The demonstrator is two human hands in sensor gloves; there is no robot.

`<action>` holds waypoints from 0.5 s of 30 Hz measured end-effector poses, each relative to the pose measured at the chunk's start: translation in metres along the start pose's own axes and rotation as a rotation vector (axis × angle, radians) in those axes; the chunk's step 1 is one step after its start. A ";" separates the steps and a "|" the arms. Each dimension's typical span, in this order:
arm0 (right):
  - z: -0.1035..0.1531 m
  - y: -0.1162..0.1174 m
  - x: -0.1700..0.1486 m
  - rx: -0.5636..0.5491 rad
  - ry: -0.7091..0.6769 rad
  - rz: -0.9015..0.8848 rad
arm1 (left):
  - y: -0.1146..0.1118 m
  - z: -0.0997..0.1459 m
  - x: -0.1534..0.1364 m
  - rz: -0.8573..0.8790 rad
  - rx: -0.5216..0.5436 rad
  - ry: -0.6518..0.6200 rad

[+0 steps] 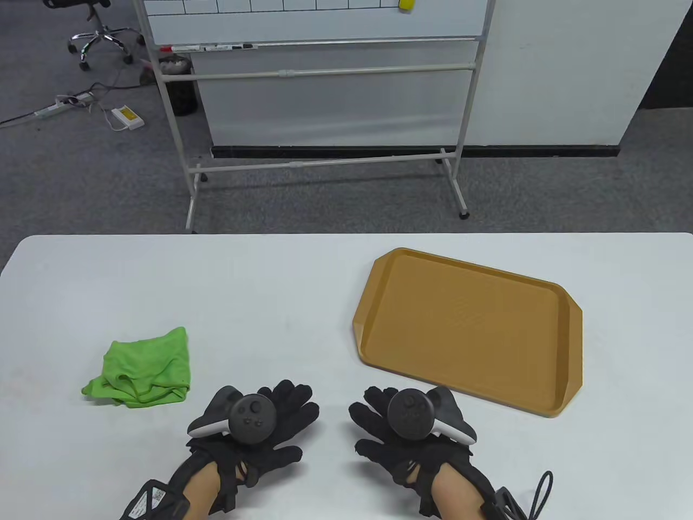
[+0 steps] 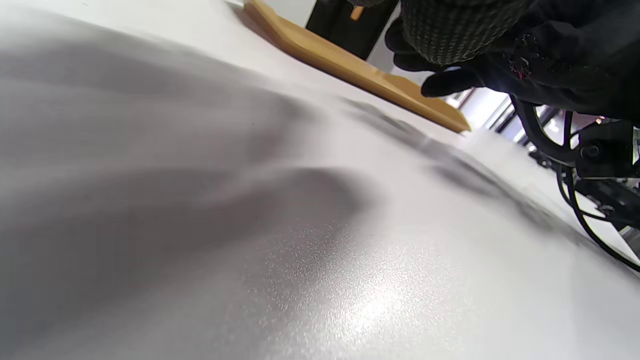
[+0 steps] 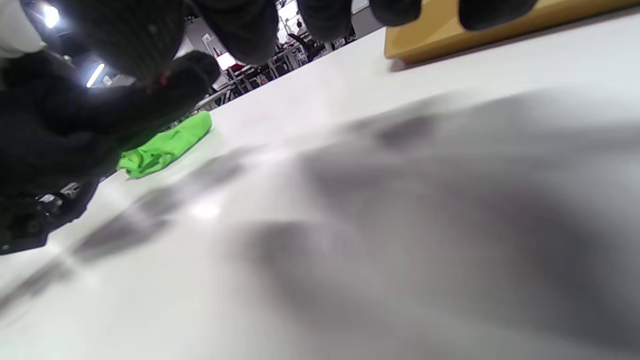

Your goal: Wipe the food tray with a square towel

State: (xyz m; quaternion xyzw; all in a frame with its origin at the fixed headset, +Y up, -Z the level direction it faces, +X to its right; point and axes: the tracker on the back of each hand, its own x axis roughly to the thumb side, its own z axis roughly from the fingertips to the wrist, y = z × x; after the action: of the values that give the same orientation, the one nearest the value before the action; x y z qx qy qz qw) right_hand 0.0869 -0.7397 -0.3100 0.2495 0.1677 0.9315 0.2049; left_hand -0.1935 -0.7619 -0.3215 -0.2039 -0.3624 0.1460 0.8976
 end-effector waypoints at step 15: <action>0.003 0.001 -0.003 0.007 0.022 -0.012 | 0.000 0.001 -0.001 -0.015 0.012 0.004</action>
State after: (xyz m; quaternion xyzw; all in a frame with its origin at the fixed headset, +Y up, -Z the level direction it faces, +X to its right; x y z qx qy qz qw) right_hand 0.0899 -0.7416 -0.3085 0.2387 0.1747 0.9323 0.2079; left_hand -0.1953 -0.7619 -0.3214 -0.1961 -0.3615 0.1411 0.9005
